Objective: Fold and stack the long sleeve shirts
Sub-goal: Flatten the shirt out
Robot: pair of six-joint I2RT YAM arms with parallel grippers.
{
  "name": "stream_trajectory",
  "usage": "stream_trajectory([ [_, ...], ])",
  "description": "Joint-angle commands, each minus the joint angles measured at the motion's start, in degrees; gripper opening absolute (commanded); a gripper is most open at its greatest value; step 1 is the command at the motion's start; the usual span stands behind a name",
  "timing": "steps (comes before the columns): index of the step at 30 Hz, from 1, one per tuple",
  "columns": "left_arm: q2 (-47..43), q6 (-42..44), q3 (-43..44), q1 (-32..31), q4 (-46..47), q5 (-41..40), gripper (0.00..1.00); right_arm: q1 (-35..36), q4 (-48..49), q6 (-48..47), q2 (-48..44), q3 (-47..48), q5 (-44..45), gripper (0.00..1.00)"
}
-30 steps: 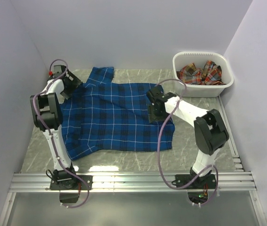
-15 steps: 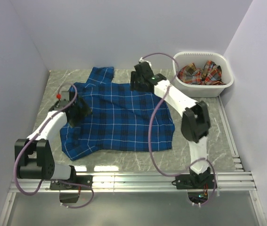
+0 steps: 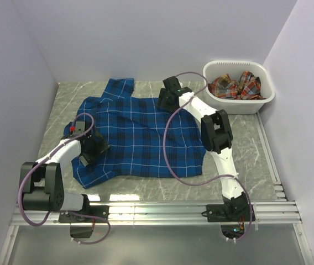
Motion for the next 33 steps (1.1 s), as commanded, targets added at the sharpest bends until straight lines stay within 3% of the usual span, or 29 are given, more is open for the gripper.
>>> stream_trajectory([
  [1,1.55,-0.96,-3.04,-0.07,0.80,3.73,0.99,-2.70,2.14,4.01,1.20,2.14,-4.76,0.74],
  [12,-0.83,-1.49,-3.58,2.04,-2.27,4.52,0.99,-8.42,0.65,7.27,7.61,10.30,-8.46,0.74],
  [20,-5.65,1.85,1.43,3.54,-8.95,3.90,0.99,-9.65,1.88,3.41,4.37,11.54,-7.93,0.74],
  [28,-10.14,0.53,6.16,2.75,-7.47,4.43,0.99,-5.35,4.86,-3.63,-7.57,-2.24,-11.88,0.71],
  [33,-4.11,0.80,12.41,-4.19,-4.83,1.36,0.98,-2.53,9.26,-3.99,-14.17,-14.02,-9.34,0.69],
])
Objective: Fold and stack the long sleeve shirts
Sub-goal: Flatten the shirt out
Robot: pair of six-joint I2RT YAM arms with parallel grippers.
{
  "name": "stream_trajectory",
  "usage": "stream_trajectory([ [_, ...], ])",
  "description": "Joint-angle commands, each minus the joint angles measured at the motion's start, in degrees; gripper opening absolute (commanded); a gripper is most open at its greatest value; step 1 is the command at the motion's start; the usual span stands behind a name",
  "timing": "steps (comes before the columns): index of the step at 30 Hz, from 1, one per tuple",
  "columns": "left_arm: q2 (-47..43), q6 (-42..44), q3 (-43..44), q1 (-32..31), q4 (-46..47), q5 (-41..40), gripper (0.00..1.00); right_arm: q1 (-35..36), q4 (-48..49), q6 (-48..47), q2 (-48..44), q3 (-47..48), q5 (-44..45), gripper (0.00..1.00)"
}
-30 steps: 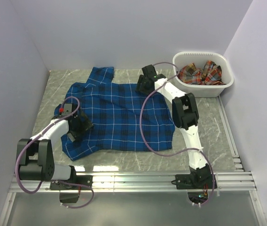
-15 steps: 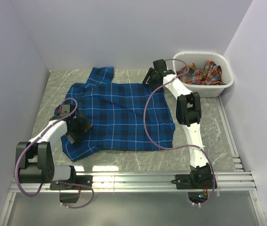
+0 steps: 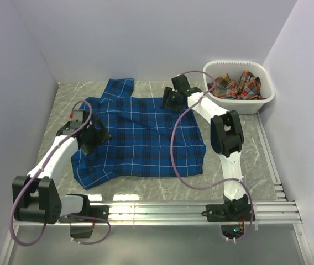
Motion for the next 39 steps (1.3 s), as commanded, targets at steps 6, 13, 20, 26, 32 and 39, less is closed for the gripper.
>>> stream_trajectory([
  [6,12.91,0.05,8.50,-8.42,8.09,-1.79,0.96,2.43,5.68,0.70,-5.04,-7.05,0.87,0.69],
  [13,18.90,-0.73,6.31,-11.41,9.07,-1.01,0.95,2.35,6.47,3.08,-3.63,-8.38,1.49,0.69],
  [20,18.04,-1.53,-0.98,-11.32,8.80,0.93,0.96,0.77,5.07,5.80,-1.26,-8.81,2.63,0.69],
  [26,18.03,-0.65,-5.55,-11.32,7.23,3.39,0.97,-0.55,2.96,6.42,0.50,-8.03,2.54,0.69],
  [32,16.19,0.05,-6.00,-11.32,5.29,2.43,0.97,-1.96,2.08,6.68,1.20,-8.11,3.33,0.69],
  [39,14.08,0.76,-4.86,-11.24,2.13,1.11,0.99,-2.93,0.85,5.28,1.56,-6.18,4.47,0.70],
])
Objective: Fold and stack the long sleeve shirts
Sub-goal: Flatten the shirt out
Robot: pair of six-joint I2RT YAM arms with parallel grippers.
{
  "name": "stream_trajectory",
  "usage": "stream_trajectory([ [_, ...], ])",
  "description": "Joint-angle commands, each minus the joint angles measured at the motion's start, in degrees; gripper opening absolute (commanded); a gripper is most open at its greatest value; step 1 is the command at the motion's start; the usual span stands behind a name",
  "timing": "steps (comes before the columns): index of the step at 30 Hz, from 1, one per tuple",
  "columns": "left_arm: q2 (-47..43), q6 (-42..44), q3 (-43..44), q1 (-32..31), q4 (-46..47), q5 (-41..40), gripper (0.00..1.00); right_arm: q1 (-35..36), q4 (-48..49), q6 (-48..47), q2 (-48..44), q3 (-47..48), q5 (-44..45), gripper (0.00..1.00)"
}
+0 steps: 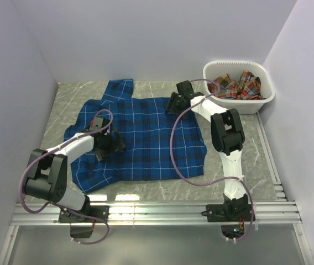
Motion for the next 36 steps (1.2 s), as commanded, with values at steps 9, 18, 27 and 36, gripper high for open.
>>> stream_trajectory([
  [9,-6.99,-1.02,8.11,-0.13,-11.16,-5.19,0.99,-0.21,-0.72,-7.16,-11.39,-5.63,6.48,0.71],
  [18,-9.10,-3.39,5.85,2.15,-9.06,-13.72,0.99,3.30,-1.24,-7.96,-29.94,-30.06,10.96,0.70],
  [27,-3.39,-4.89,-0.58,8.74,-2.46,-10.91,0.99,3.57,-0.62,-6.29,-41.65,-48.45,11.31,0.70],
  [36,9.96,-5.33,6.61,9.97,1.23,-8.00,0.98,0.06,-1.86,-5.50,-32.51,-44.85,14.57,0.67],
])
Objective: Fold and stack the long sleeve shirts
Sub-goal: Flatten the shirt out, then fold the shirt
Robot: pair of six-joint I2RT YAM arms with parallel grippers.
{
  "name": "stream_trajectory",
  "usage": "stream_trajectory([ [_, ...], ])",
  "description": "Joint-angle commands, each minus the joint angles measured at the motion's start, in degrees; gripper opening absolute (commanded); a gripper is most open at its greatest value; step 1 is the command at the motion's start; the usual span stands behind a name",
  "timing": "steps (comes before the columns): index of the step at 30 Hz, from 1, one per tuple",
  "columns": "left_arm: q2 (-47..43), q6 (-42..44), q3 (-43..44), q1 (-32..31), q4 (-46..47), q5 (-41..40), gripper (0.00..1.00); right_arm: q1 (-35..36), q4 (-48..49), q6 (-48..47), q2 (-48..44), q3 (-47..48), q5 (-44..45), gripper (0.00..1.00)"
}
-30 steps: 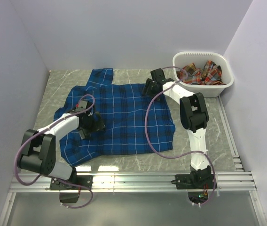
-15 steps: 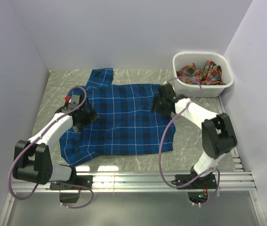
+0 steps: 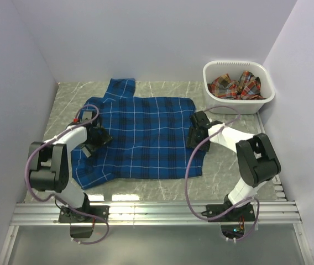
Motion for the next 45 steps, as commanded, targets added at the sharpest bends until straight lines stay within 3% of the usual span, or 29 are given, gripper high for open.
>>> stream_trajectory([
  [1,6.54,-1.20,2.95,0.16,5.91,3.53,0.98,-2.44,1.20,0.86,4.28,3.23,2.57,0.67],
  [5,11.81,-0.59,10.14,0.16,6.35,6.34,0.98,-5.25,1.03,0.43,7.98,7.54,3.71,0.66],
  [10,6.13,0.91,12.10,-0.02,2.94,4.43,0.99,-5.70,-0.46,-0.37,5.28,10.54,5.11,0.66],
  [14,-6.59,-0.14,6.68,1.30,-1.47,-2.07,0.99,-5.78,-0.47,0.07,-1.06,6.24,2.58,0.68],
  [22,-24.02,-1.64,-9.94,13.25,-5.16,-4.63,0.99,-5.43,0.15,3.67,-15.12,-7.56,-3.49,0.77],
  [25,-24.56,-2.25,-12.33,16.68,-5.43,-3.41,0.98,-5.34,-0.55,4.20,-17.06,-9.94,-5.16,0.79],
  [36,-17.62,-4.71,-14.27,18.53,-3.41,2.30,0.95,-3.33,1.03,6.92,-18.83,-16.17,-12.19,0.75],
  [42,-18.15,-4.63,-13.83,18.44,-4.46,5.82,0.85,-1.92,1.90,7.80,-18.47,-18.20,-12.03,0.73],
  [45,-19.90,-4.19,-13.57,18.44,-5.25,7.31,0.75,-1.83,2.26,7.98,-18.04,-18.29,-10.97,0.70],
])
